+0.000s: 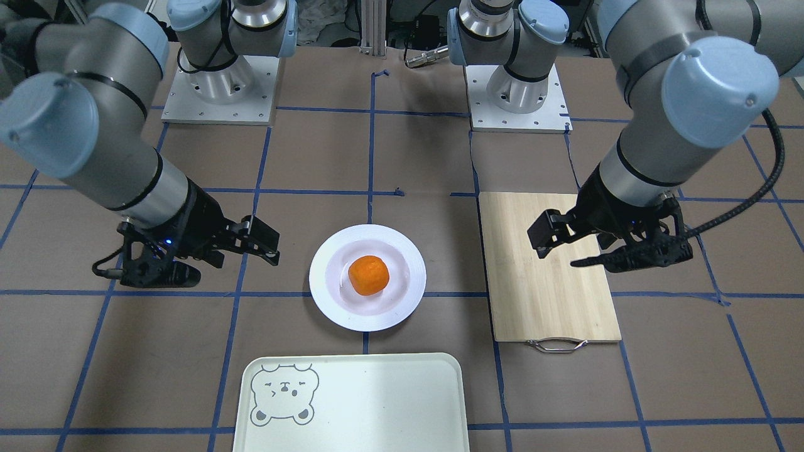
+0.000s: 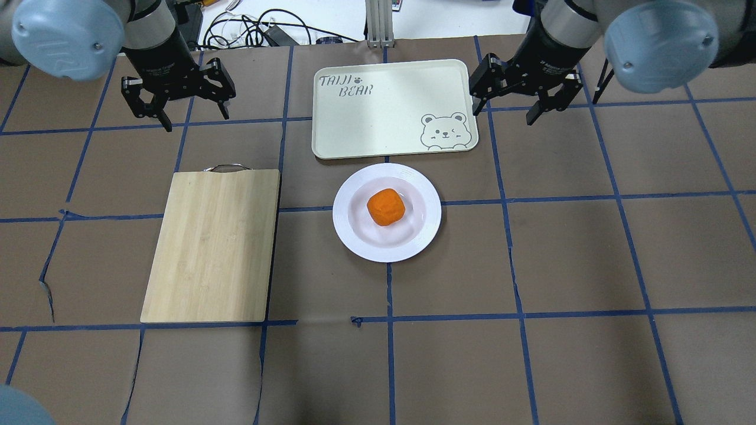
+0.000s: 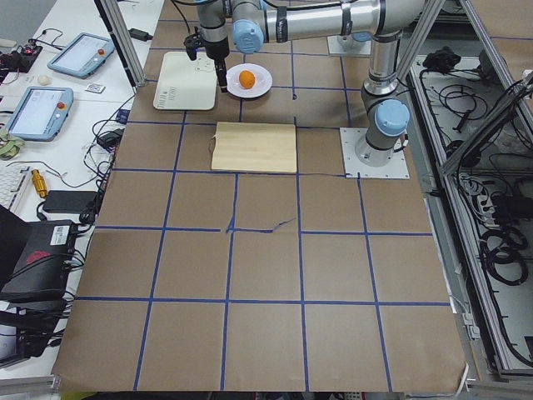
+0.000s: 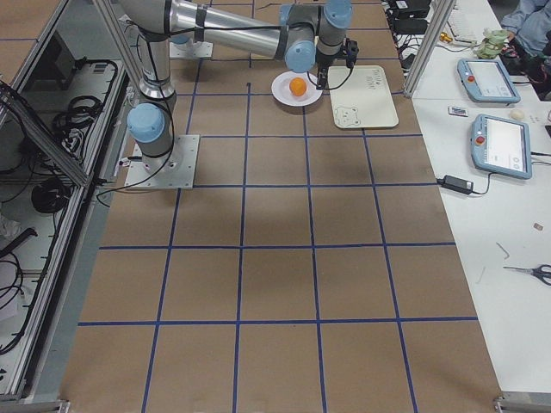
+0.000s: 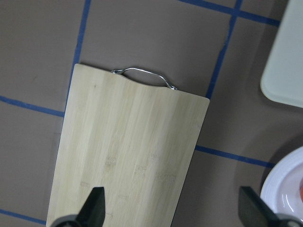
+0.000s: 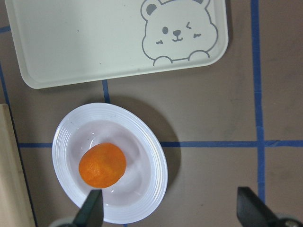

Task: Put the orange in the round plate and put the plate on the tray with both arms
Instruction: 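Lower the right gripper to the rim of the white plate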

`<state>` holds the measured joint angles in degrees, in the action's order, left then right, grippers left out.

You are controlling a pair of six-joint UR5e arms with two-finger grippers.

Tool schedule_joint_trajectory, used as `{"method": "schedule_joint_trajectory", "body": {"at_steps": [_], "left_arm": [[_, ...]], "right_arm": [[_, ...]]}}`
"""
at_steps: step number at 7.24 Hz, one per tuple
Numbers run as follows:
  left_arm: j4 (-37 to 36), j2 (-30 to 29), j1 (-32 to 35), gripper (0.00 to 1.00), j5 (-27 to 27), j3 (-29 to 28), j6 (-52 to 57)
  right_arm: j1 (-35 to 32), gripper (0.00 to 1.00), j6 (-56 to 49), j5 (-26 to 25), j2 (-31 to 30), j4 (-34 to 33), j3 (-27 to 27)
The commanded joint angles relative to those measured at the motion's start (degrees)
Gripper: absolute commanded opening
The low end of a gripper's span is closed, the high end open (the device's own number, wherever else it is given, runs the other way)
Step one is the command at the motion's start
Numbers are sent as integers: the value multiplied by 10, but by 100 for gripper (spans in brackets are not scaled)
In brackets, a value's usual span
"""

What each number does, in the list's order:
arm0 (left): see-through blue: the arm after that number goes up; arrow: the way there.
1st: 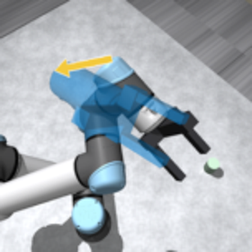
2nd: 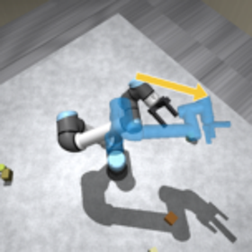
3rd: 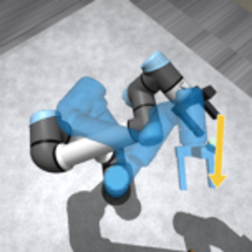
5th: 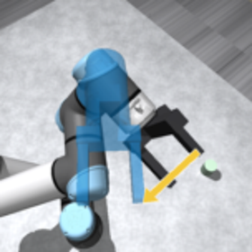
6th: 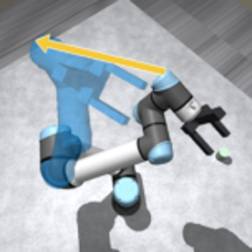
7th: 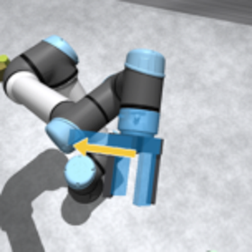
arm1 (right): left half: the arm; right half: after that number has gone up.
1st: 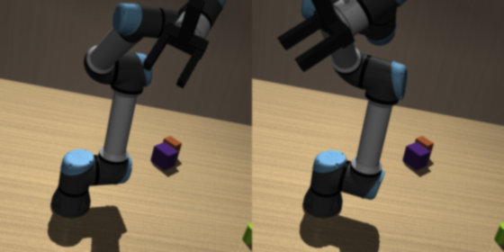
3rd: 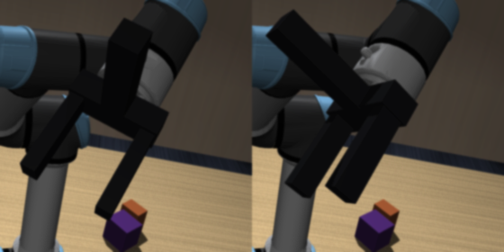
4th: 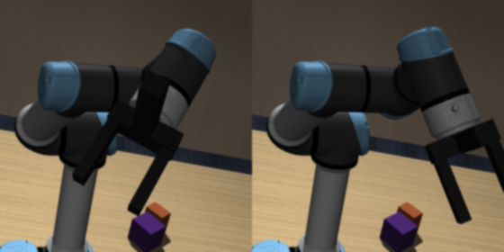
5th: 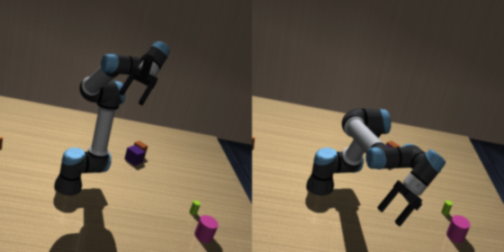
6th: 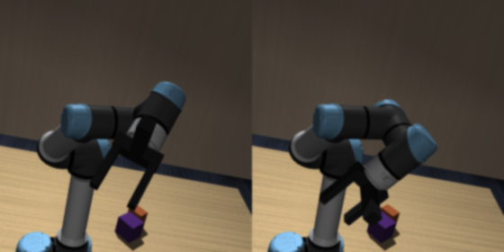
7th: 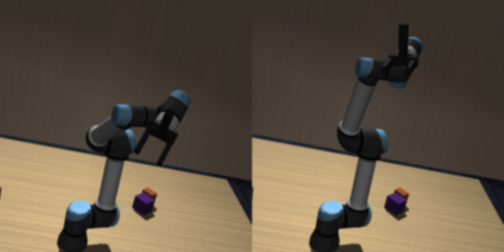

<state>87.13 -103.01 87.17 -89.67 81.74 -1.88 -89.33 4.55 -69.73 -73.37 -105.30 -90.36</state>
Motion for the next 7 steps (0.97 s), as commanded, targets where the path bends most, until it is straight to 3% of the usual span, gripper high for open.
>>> {"method": "schedule_joint_trajectory", "body": {"at_steps": [1, 3, 4, 6, 7], "left_arm": [[75, 30, 10, 100, 40, 4, 128], [122, 33, 7, 100, -45, 5, 127], [120, 33, 12, 100, -40, 6, 129], [83, 38, 5, 100, 24, 10, 127], [87, 42, 11, 100, 9, 19, 128]], "right_arm": [[-29, 100, 18, 35, 51, -93, -50], [-37, 100, 17, 35, 62, -201, -132], [-37, 100, 17, 35, 63, -219, -150], [-37, 100, 12, 55, 87, -234, -158], [-37, 100, 16, 56, 95, -249, -159]]}}
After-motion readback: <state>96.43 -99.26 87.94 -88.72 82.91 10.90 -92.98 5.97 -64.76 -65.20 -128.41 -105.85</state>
